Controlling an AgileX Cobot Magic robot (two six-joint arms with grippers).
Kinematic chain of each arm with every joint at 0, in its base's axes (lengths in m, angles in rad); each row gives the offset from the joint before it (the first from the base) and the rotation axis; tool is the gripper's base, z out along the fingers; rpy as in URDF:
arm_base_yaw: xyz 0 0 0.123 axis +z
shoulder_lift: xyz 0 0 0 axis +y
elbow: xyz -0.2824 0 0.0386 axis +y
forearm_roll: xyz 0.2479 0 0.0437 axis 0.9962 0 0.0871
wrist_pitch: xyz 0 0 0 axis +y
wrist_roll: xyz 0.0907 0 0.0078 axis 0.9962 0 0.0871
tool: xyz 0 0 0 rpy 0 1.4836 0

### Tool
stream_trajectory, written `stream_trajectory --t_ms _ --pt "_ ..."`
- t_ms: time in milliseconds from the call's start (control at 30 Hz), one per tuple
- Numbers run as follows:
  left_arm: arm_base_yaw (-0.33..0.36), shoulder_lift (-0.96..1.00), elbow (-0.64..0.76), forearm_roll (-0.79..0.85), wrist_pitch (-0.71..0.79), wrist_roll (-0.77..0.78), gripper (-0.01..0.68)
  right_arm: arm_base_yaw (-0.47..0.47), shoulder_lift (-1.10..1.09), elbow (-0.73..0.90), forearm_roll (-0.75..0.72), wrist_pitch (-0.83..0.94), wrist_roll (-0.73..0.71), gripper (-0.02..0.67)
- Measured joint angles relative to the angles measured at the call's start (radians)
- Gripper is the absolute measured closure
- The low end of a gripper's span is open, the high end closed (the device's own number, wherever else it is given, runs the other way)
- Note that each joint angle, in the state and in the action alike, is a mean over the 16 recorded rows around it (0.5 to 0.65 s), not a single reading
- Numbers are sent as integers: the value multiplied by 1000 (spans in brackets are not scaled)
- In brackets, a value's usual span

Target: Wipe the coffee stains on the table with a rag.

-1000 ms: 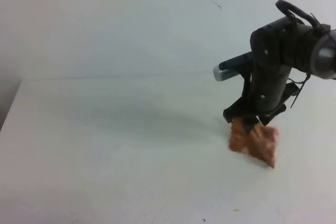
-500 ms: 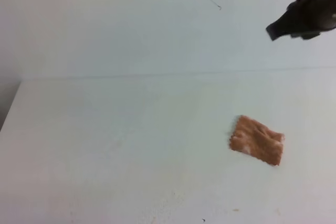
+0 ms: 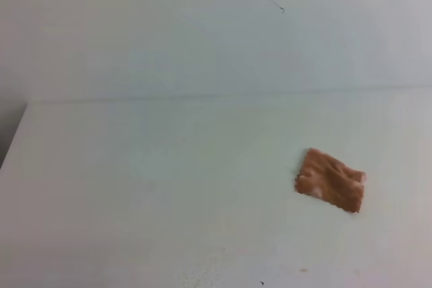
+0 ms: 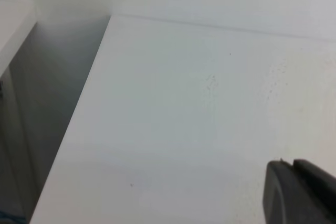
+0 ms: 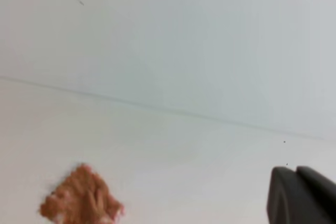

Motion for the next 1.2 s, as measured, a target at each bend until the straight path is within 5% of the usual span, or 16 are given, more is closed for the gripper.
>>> stream_trajectory --t_ms 500,1200 --pt "0 0 0 0 0 0 675 0 -653 643 -6 -74 177 649" --pt "0 0 0 0 0 0 675 -8 -845 793 6 -104 208 650"
